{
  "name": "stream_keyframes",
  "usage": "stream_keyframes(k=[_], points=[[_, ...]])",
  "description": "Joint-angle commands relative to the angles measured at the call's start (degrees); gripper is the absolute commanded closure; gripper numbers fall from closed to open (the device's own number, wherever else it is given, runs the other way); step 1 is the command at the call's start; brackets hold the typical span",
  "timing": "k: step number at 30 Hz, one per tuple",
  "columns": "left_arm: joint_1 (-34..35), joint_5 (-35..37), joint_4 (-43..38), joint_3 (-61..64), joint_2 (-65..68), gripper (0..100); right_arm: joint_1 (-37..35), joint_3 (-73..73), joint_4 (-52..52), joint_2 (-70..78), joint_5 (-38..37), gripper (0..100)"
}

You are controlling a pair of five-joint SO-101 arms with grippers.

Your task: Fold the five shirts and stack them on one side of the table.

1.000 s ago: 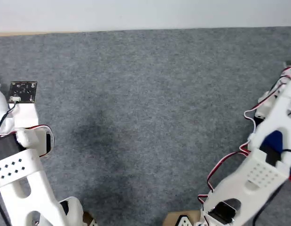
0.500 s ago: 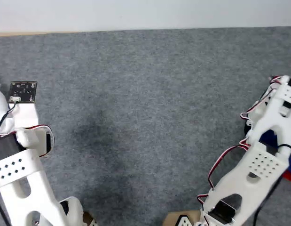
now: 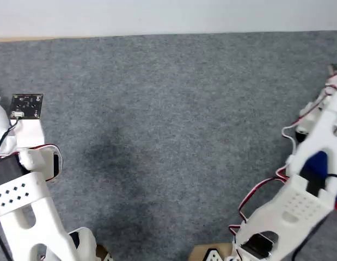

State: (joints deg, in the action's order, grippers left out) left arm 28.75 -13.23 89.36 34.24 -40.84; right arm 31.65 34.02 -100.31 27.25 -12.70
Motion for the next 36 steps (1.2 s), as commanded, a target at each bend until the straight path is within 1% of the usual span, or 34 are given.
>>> stream_keyframes(k=[1, 3, 5, 7, 11, 12, 14, 18, 22, 26, 29, 31, 36], points=[[-0.6, -0.6, -1.0, -0.2, -0.8, 100, 4.4, 2.6, -2.2, -4.3, 0.5, 65.3], [-0.6, -0.6, -1.0, -0.1, -0.8, 100, 6.5, 2.6, -2.2, -4.3, 0.5, 65.7], [-0.6, -0.6, -1.1, 0.3, -0.8, 100, 8.4, 2.6, -2.2, -4.3, 0.4, 69.7], [-0.6, -0.6, -1.1, 0.7, -0.8, 100, 9.6, 2.6, -2.2, -4.3, 0.3, 77.5], [-0.6, -0.6, -1.1, 0.6, -0.8, 100, 10.2, 2.6, -2.0, -3.9, 0.1, 99.1], [-0.6, -0.6, -1.1, 0.6, -0.8, 100, 10.2, 2.6, -2.0, -3.3, 0.1, 99.0], [-0.6, -0.6, -1.1, 0.6, -0.8, 100, 10.9, 2.6, -1.9, -1.4, 0.1, 95.4], [-0.6, -0.6, -1.1, 0.6, -1.1, 100, 13.3, 2.8, -1.6, 5.3, 0.1, 98.8], [-0.6, -0.6, -1.1, 0.6, -1.1, 100, 16.4, 2.9, -1.6, 10.4, 0.0, 98.8], [-0.6, -0.6, -1.1, 0.6, -1.0, 100, 18.8, 3.0, -1.6, 13.3, -3.3, 98.8], [-0.6, -0.6, -1.1, 0.6, -0.9, 100, 19.6, 3.1, -1.6, 14.7, -4.3, 98.8], [-0.6, -0.6, -1.1, 0.6, -0.9, 100, 19.6, 3.1, -2.0, 13.1, -4.3, 98.8], [-0.6, -0.6, -1.1, 0.6, -0.9, 100, 20.3, 3.1, -1.9, 2.3, -4.3, 98.8]])
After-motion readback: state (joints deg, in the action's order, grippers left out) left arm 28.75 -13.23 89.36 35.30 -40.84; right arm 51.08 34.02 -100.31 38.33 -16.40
